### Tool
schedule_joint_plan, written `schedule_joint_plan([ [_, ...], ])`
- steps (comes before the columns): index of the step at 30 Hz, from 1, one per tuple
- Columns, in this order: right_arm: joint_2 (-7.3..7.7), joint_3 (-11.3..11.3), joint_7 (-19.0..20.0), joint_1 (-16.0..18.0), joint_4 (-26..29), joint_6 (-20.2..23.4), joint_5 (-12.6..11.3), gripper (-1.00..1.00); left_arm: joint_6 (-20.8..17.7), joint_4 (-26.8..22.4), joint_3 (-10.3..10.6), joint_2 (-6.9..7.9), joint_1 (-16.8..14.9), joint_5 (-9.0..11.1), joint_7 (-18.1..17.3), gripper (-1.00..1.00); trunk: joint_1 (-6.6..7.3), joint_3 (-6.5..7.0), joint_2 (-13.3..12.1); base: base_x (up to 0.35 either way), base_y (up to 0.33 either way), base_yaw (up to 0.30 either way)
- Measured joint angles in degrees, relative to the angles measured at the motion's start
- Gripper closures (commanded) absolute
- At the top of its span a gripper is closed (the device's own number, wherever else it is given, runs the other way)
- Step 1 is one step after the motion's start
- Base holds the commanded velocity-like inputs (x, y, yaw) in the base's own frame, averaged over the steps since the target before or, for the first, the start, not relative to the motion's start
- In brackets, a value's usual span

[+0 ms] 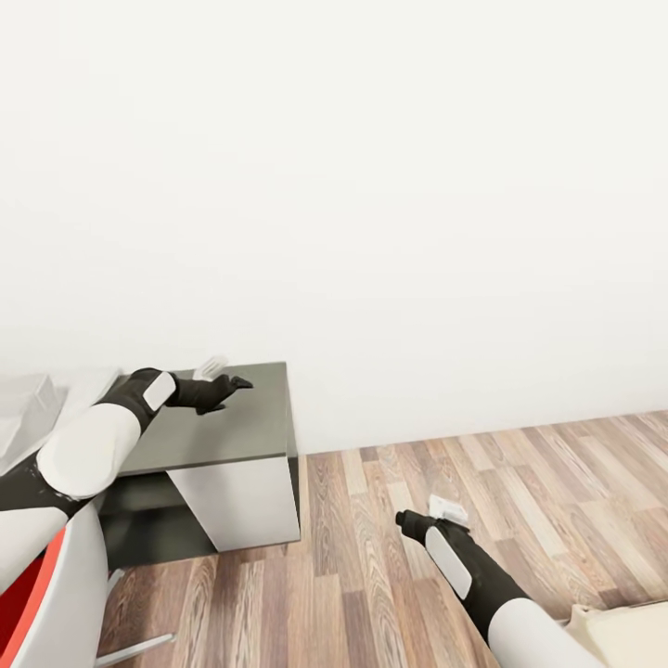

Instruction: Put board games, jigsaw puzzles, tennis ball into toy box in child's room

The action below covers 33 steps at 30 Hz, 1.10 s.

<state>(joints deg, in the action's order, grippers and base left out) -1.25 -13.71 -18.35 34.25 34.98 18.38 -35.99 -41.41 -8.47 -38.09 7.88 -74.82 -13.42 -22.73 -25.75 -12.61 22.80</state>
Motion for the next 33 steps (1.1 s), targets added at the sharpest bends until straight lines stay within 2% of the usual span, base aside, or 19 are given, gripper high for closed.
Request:
schedule_joint_plan([
  [5,0.07,-4.11,0.02,-0.02,-1.85,-3.8,-0.12,-1.0,-0.01,-0.63,0.4,0.34,0.27,-0.1,-0.13,-1.0,0.0,0.37,0.0,0.0,0.0,0.0],
  [8,0.06,-5.23,0.03,-0.02,-2.13,-4.75,-0.15,-1.0,0.0,-0.77,0.51,0.55,0.65,-0.13,-0.15,-1.0,0.0,0.53,0.0,0.0,0.0,0.0],
  [20,0.01,-6.05,-0.04,-0.02,-2.32,-6.22,-0.17,-1.0,0.08,-0.86,0.62,0.78,1.67,-0.13,-0.13,-1.0,0.0,0.65,-0.01,0.0,0.0,0.0],
  [33,-0.25,-6.33,-0.05,-0.02,-2.33,-6.64,-0.21,-1.0,0.38,-0.87,2.09,0.67,3.08,-0.14,-0.14,-1.0,0.0,0.65,-0.01,0.0,0.0,0.0],
])
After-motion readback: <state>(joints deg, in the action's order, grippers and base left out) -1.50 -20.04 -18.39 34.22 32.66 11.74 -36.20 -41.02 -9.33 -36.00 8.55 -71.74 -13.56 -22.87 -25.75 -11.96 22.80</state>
